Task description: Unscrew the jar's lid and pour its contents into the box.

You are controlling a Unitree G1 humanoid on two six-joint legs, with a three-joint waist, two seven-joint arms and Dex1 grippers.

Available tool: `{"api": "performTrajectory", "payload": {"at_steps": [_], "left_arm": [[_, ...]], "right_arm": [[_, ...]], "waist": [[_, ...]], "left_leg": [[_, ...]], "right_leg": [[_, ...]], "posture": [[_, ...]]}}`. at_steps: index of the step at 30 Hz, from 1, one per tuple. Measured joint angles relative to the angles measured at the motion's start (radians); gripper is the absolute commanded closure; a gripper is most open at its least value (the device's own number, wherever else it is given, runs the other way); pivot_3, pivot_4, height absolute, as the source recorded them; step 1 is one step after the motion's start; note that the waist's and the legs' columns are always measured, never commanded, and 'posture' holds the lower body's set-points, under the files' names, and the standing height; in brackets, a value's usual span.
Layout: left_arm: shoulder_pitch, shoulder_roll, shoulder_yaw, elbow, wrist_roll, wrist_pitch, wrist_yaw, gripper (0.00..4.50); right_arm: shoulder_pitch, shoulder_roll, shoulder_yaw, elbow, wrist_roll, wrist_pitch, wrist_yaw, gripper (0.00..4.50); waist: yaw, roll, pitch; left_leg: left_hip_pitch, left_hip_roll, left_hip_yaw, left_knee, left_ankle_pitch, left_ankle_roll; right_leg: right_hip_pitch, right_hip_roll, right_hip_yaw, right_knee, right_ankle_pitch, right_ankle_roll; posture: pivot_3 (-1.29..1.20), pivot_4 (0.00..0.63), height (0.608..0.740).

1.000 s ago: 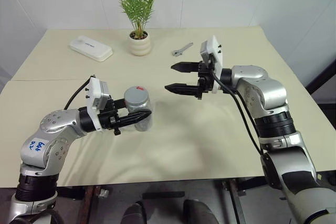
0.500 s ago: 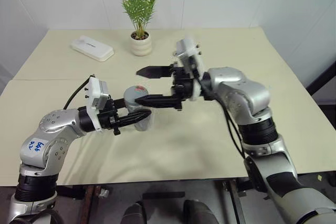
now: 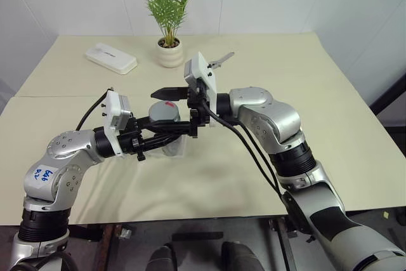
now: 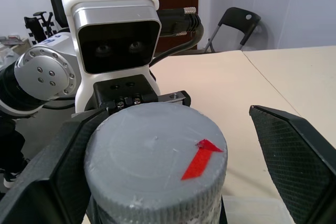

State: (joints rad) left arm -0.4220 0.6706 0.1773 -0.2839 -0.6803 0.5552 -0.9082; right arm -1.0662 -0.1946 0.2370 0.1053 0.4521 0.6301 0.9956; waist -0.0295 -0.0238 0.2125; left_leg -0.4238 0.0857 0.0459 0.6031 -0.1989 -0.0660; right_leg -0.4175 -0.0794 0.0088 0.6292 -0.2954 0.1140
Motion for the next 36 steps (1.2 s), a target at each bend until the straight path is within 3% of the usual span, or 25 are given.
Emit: {"api": "performTrajectory", "payload": {"at_steps": [20, 29, 36], "left_arm": [[0.017, 0.005, 0.016, 0.019, 0.005, 0.0, 0.007, 2.54], [0.02, 0.005, 0.0, -0.003, 0.001, 0.0, -0.019, 2.54], [0.019, 0.01, 0.0, -0.003, 0.001, 0.0, -0.03, 2.54]], "right_arm": [[0.001, -0.143, -0.077, 0.058, 0.045, -0.001, 0.042, 0.01], [0.021, -0.145, -0.093, 0.063, 0.041, 0.001, 0.024, 0.01], [0.043, -0.153, -0.132, 0.005, 0.118, 0.022, 0.099, 0.01]], "waist": [[0.001, 0.0, 0.0], [0.0, 0.0, 0.0], [0.0, 0.0, 0.0]], "left_leg": [[0.0, 0.0, 0.0, 0.0, 0.0, 0.0], [0.0, 0.0, 0.001, 0.0, 0.0, 0.0], [0.0, 0.0, 0.001, 0.0, -0.001, 0.001]], "right_leg": [[0.0, 0.0, 0.0, -0.001, 0.0, 0.0], [0.0, 0.0, 0.0, -0.001, 0.0, 0.0], [0.0, 0.0, 0.0, 0.0, 0.0, 0.0]], "posture": [[0.0, 0.15, 0.74], [0.0, 0.15, 0.74], [0.0, 0.15, 0.74]]}}
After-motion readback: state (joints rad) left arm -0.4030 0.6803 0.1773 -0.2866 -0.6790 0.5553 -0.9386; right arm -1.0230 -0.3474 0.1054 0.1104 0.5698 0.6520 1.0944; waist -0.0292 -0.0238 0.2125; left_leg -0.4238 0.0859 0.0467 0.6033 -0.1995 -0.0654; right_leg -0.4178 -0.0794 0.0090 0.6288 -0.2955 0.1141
